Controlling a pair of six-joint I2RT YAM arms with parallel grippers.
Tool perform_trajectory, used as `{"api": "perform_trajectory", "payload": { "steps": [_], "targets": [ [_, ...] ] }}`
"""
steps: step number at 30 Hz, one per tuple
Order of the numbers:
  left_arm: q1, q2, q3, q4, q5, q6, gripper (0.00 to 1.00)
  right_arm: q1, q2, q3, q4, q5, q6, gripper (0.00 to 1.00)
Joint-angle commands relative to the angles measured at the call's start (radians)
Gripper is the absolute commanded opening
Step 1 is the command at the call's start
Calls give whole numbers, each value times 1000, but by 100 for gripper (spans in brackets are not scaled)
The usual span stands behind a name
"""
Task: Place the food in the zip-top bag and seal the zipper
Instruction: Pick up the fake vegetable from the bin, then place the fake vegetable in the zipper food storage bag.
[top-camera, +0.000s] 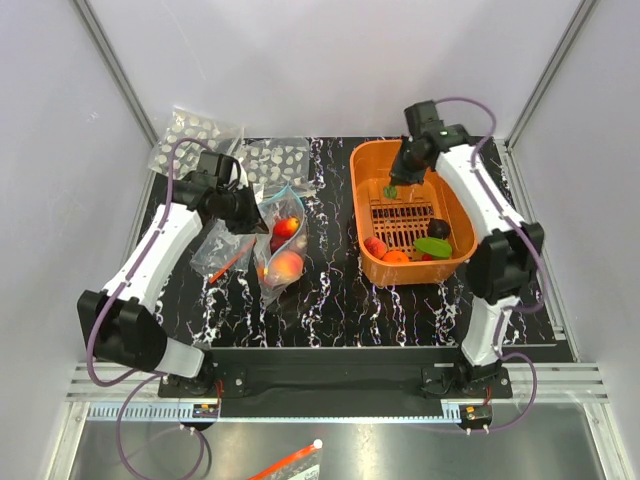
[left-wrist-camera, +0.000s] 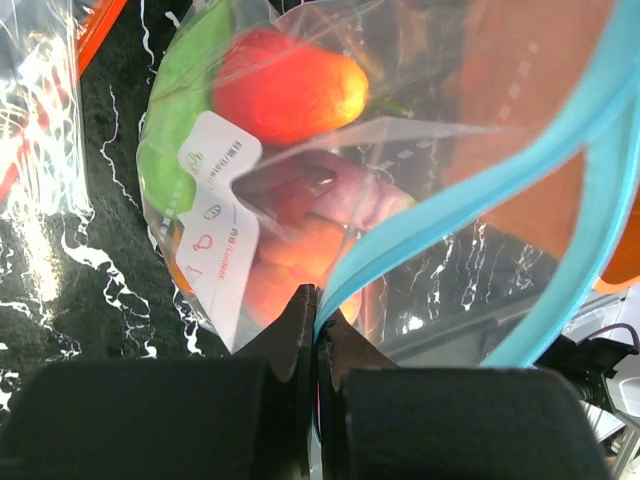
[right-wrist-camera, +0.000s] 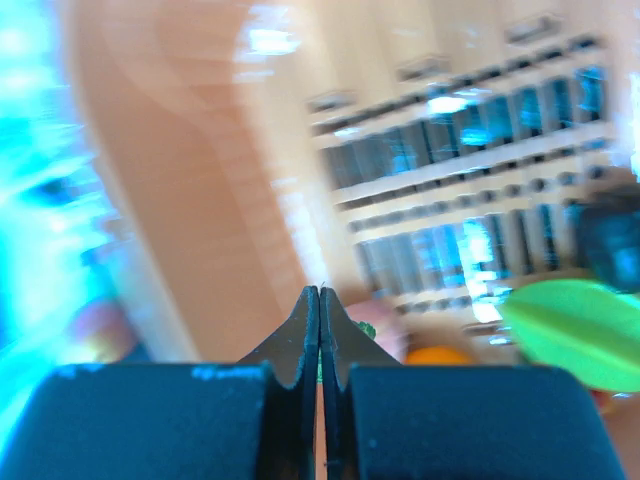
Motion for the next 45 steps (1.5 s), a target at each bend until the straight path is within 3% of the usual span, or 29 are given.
{"api": "perform_trajectory", "payload": {
  "steps": [1,7,10,22,27,45],
  "targets": [
    [3,-74,37,-17,-21,8,0,-9,-181,50,26,-271,28,0],
    [3,-145,21,-31,-17,-3,0,-6,-457,-85,287,-604,193,0],
    [1,-160,7,-28,-11,-12,0,-6,-529,-92,335,-677,282,0],
    [-30,-137,30,-39,3,-15,0,85,-693,-125,455,-668,479,0],
    [-31,-151,1,13,46,-23,0,119,-721,-144,413,-609,474,0],
    [-57,-80,82,113,135,-101,0,169,-712,-355,534,-645,457,0]
  ]
}}
